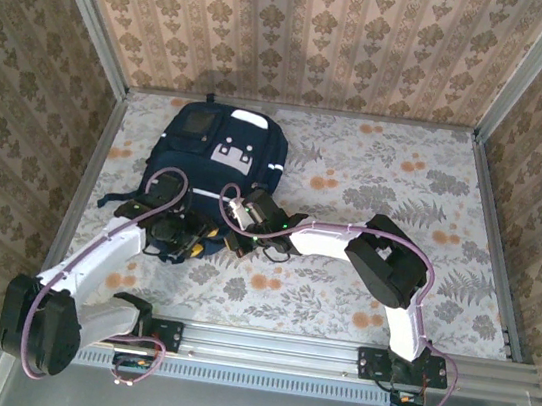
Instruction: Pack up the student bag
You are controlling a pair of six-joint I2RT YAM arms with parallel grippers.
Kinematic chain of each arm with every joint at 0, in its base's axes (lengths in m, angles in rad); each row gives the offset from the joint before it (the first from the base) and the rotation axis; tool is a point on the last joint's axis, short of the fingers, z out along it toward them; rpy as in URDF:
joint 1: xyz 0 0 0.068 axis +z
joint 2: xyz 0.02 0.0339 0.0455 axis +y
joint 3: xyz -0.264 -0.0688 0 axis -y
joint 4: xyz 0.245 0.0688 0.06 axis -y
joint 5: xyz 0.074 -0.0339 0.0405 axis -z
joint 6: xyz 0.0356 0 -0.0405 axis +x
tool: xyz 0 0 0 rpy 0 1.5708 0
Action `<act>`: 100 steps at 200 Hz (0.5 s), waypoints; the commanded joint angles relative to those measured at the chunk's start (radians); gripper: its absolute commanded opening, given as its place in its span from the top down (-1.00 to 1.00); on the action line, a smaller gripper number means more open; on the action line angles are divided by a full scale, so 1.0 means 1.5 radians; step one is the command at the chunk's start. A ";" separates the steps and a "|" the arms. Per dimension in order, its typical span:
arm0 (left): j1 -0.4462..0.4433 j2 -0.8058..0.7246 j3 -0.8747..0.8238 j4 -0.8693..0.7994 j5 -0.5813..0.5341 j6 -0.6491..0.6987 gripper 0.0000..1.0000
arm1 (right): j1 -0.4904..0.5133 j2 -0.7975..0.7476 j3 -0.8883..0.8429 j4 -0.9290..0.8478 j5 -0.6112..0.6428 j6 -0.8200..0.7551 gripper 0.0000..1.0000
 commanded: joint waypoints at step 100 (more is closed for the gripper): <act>0.006 0.158 0.062 0.080 -0.087 -0.007 0.83 | 0.009 -0.006 -0.028 0.070 -0.027 0.029 1.00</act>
